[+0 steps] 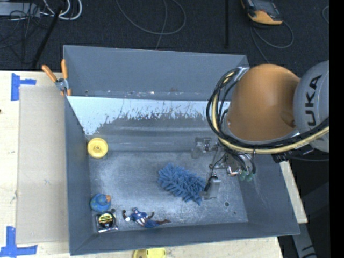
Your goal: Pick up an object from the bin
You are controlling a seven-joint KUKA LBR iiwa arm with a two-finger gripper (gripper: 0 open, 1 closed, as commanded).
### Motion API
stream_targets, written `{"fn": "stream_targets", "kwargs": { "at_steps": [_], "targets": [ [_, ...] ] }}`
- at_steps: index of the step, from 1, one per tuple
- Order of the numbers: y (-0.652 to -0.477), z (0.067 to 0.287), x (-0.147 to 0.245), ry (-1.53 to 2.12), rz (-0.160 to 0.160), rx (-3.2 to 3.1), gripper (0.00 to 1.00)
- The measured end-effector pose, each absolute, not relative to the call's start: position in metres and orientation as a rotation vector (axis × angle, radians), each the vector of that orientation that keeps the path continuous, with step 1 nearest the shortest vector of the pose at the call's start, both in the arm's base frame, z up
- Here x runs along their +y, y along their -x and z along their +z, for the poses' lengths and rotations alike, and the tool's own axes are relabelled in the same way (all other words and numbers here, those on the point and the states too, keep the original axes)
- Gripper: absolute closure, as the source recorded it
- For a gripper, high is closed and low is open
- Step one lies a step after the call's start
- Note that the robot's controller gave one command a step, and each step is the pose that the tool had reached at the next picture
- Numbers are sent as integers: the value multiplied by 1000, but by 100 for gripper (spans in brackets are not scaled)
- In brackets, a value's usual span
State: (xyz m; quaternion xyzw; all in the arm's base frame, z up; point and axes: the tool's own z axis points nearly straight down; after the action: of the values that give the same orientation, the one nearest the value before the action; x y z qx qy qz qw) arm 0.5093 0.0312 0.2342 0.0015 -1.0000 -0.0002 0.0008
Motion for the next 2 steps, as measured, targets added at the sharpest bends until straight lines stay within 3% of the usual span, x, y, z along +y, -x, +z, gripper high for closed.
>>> {"fn": "stream_targets", "kwargs": {
  "at_steps": [1, 2],
  "targets": [
    [-496, 186, 42, 22, -1, -3147, 0],
    [-511, 139, 37, -7, 0, -3140, 0]
  ]
}}
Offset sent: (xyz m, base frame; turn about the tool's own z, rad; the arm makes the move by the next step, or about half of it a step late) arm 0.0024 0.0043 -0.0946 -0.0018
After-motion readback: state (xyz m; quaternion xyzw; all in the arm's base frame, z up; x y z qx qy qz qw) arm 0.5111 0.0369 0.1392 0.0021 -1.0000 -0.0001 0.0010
